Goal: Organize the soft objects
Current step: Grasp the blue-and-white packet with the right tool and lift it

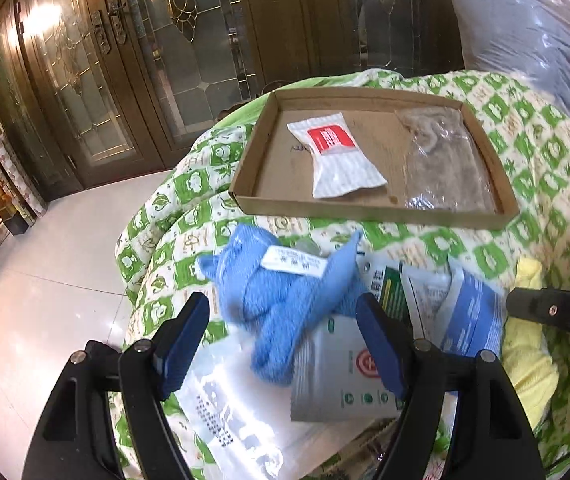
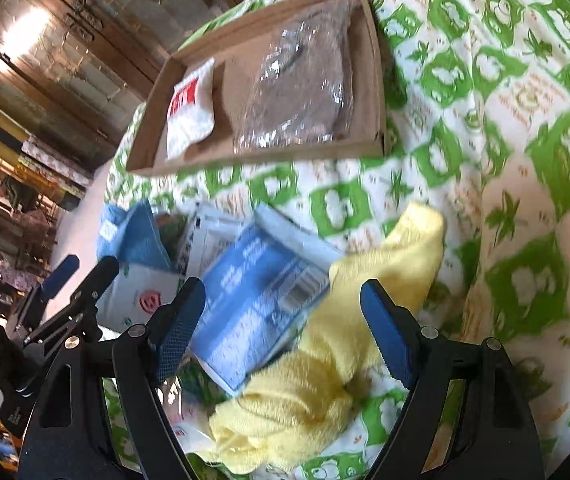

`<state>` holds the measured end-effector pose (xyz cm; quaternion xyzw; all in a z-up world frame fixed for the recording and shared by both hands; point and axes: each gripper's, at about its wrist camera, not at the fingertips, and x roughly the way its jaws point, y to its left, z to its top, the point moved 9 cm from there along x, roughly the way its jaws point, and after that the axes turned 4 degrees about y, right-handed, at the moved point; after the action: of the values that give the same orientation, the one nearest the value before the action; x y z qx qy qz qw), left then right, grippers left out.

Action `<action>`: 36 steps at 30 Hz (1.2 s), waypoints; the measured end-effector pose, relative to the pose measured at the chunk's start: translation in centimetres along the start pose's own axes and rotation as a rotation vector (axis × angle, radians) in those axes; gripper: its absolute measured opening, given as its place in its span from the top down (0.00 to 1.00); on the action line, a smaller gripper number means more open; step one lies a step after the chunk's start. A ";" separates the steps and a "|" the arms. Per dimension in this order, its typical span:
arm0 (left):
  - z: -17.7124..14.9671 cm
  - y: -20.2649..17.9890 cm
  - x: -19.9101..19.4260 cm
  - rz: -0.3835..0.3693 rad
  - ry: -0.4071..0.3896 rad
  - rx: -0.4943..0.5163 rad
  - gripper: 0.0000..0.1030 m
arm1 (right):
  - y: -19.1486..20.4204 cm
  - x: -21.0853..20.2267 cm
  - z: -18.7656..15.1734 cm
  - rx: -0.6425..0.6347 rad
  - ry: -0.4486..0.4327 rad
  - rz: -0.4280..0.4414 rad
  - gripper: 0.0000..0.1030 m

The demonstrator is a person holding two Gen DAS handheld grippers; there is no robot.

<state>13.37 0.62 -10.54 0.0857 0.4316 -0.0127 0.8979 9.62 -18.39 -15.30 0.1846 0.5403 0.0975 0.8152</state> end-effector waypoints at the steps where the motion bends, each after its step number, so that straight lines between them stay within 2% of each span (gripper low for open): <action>1: -0.3 -0.1 -0.1 0.002 -0.001 0.003 0.26 | 0.1 0.2 -0.4 -0.006 0.006 -0.009 0.21; 6: -1.0 -0.2 -0.4 0.017 -0.008 0.015 0.26 | 0.1 0.6 -1.0 -0.013 0.022 -0.020 0.21; 17: -1.2 -0.1 -0.4 -0.003 -0.004 0.002 0.26 | 0.2 0.4 -1.4 0.008 0.032 -0.013 0.21; 25: -1.0 3.6 0.0 -0.143 0.047 -0.166 0.26 | -0.2 0.9 -1.3 0.111 0.077 0.060 0.21; 29: -1.1 4.3 -0.4 -0.194 0.034 -0.211 0.26 | 0.5 1.3 -1.0 0.155 0.102 0.128 0.21; 32: -0.9 3.3 -0.8 -0.213 0.011 -0.176 0.26 | 1.4 2.3 -0.6 0.210 0.146 0.200 0.21; 36: -0.9 1.2 -1.1 -0.194 0.000 -0.070 0.26 | 1.1 4.5 -0.2 0.253 0.194 0.173 0.20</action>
<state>12.13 1.92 -10.07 0.0120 0.4381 -0.0842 0.8949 11.24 -15.77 -18.75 0.3214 0.6063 0.1157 0.7182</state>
